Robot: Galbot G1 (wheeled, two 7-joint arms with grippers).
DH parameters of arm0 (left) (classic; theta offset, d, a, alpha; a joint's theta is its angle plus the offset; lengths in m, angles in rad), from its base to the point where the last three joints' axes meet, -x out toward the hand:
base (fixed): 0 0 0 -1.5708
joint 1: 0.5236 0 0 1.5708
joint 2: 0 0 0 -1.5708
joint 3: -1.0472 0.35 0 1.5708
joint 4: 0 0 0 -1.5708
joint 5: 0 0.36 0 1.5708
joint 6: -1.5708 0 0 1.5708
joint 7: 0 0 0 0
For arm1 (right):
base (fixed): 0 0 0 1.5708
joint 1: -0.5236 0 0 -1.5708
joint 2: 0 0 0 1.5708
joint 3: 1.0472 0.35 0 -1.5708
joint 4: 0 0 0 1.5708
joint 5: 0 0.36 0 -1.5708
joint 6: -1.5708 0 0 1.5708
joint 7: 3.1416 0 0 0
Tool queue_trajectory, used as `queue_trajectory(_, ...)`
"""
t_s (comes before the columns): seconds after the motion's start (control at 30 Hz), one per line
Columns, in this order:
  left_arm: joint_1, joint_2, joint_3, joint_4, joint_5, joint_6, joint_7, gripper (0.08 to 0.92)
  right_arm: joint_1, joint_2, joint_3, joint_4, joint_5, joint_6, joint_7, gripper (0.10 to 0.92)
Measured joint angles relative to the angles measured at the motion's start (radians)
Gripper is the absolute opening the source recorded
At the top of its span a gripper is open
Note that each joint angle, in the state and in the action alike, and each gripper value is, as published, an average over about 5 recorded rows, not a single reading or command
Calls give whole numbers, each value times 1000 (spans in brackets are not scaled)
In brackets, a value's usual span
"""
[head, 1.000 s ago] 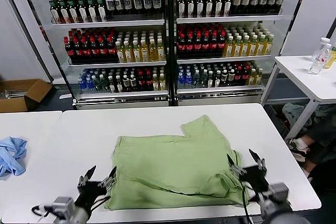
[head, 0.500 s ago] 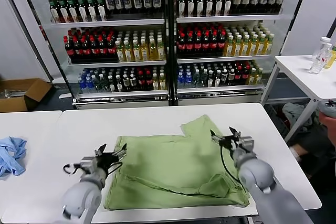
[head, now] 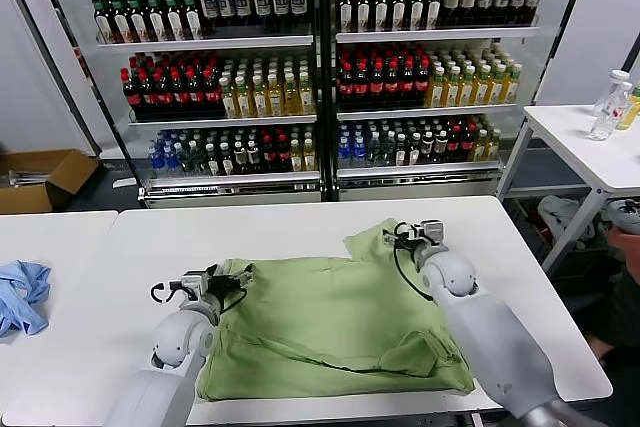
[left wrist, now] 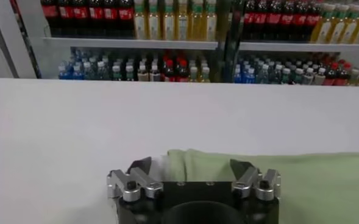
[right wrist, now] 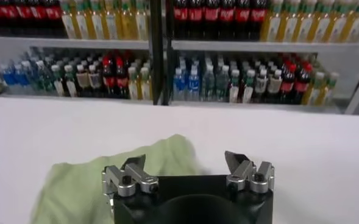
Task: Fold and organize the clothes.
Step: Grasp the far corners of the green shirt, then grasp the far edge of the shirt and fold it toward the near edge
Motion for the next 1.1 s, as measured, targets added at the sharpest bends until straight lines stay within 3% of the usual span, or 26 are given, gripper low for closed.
queue_trajectory(0.33, 5, 14, 8, 2, -33, 6, 27, 438, 20, 10, -19, -53, 15, 0, -22, 393)
queue_trajectory(0.67, 43, 34, -13, -20, -74, -3, 60, 172, -14, -14, -12, -11, 43, 7, -50, 125)
queue_trajectory(0.8, 62, 40, -25, -37, -101, -14, 72, 110, -39, -27, -2, 25, 56, 21, -50, 106)
queue_trajectory(1.1, 111, 49, -64, -112, -169, -43, 94, 97, -113, -71, 56, 166, 93, 53, -32, 106)
